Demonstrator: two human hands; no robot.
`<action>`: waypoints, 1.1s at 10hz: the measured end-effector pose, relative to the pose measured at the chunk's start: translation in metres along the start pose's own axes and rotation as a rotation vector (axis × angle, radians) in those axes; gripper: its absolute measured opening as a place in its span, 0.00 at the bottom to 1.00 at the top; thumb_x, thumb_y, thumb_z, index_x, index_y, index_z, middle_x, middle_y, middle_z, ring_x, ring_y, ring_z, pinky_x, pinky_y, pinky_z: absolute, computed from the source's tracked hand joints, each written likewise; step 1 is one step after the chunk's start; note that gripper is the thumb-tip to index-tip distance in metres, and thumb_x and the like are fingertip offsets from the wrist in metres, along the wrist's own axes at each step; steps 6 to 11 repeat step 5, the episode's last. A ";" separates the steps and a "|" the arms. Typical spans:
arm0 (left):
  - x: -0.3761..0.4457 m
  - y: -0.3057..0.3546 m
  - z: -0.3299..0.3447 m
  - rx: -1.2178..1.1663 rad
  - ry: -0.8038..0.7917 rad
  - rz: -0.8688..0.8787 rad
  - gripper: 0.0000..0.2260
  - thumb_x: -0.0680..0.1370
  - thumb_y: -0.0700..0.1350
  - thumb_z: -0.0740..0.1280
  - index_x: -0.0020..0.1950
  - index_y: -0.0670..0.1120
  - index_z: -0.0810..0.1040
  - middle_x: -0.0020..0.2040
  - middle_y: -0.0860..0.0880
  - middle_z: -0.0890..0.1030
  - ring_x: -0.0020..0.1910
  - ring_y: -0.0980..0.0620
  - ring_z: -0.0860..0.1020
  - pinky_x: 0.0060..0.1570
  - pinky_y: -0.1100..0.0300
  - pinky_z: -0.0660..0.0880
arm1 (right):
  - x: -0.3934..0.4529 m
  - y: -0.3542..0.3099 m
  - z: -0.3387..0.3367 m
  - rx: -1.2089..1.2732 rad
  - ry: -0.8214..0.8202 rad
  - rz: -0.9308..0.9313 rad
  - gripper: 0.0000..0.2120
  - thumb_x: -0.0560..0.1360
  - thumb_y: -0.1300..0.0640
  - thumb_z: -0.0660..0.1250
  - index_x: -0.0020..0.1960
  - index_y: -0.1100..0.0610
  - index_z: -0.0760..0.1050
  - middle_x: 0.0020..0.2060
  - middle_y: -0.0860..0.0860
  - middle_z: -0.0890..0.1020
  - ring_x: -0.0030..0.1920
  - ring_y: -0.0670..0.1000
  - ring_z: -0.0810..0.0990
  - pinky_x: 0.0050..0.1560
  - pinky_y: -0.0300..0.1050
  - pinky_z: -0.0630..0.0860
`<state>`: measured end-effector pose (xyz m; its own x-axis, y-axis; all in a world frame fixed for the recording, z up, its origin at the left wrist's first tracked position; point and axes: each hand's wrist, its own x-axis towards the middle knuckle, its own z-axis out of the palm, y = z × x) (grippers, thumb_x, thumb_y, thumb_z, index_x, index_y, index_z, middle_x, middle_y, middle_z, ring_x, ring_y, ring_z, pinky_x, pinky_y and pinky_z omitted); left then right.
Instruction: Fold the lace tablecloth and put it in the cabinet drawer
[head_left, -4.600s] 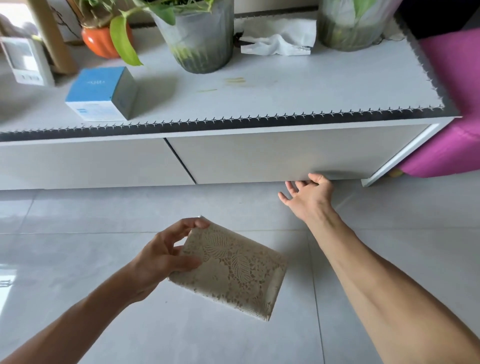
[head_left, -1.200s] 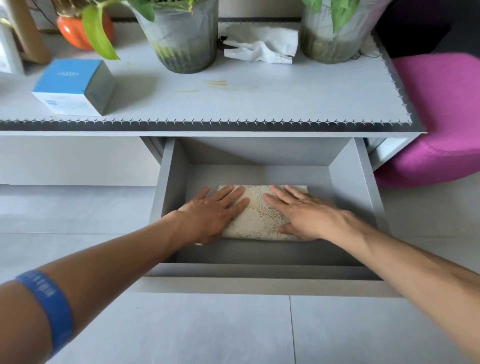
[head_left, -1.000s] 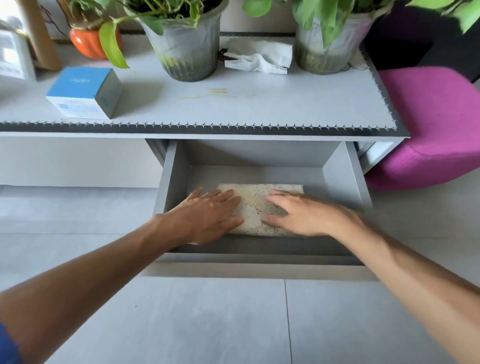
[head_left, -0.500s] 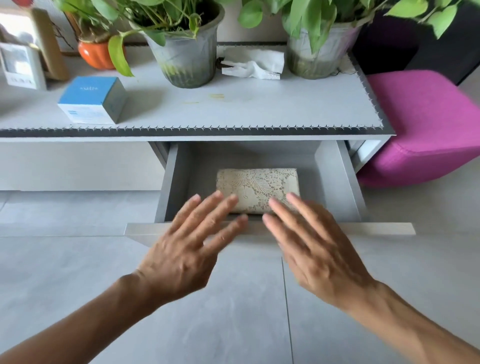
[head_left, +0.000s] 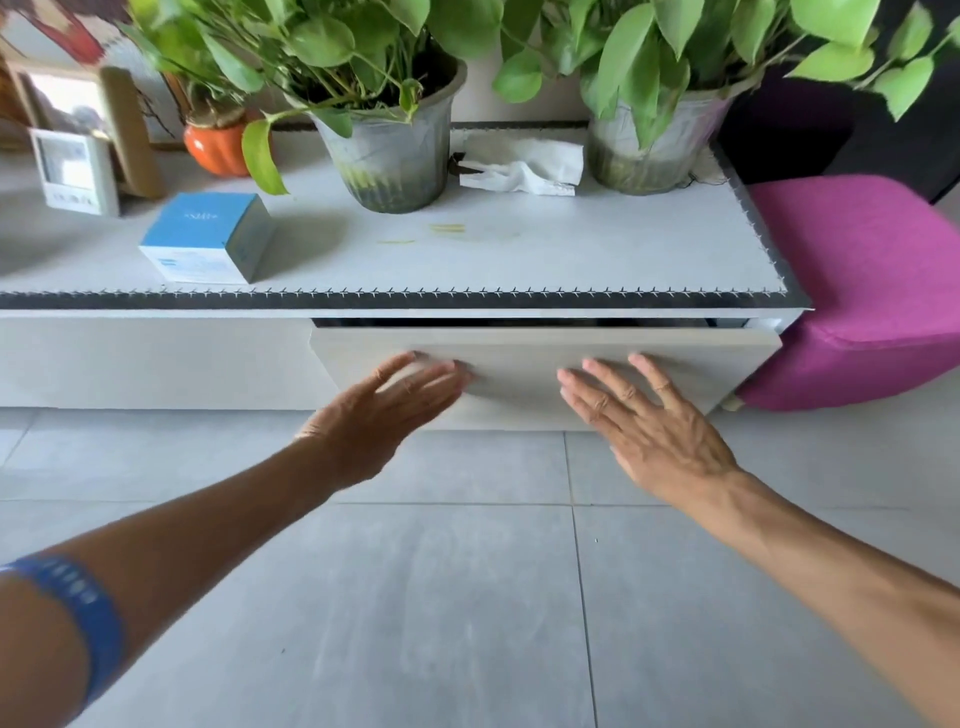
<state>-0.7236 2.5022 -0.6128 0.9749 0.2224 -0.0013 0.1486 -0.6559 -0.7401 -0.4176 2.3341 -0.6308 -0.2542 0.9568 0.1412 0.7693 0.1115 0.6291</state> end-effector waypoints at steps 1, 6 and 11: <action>0.015 -0.012 0.006 -0.016 -0.081 -0.023 0.37 0.78 0.50 0.61 0.79 0.44 0.42 0.79 0.45 0.38 0.77 0.44 0.38 0.75 0.39 0.40 | 0.013 0.012 0.003 0.012 -0.113 0.073 0.42 0.75 0.49 0.65 0.80 0.55 0.44 0.79 0.50 0.38 0.79 0.55 0.41 0.76 0.66 0.44; 0.013 0.004 -0.036 -0.527 -0.253 -0.146 0.36 0.78 0.61 0.58 0.79 0.51 0.45 0.80 0.46 0.46 0.79 0.46 0.48 0.75 0.47 0.53 | 0.008 -0.005 -0.032 0.414 -0.071 0.314 0.32 0.76 0.46 0.65 0.77 0.52 0.60 0.79 0.52 0.54 0.78 0.59 0.55 0.74 0.59 0.60; 0.013 0.004 -0.036 -0.527 -0.253 -0.146 0.36 0.78 0.61 0.58 0.79 0.51 0.45 0.80 0.46 0.46 0.79 0.46 0.48 0.75 0.47 0.53 | 0.008 -0.005 -0.032 0.414 -0.071 0.314 0.32 0.76 0.46 0.65 0.77 0.52 0.60 0.79 0.52 0.54 0.78 0.59 0.55 0.74 0.59 0.60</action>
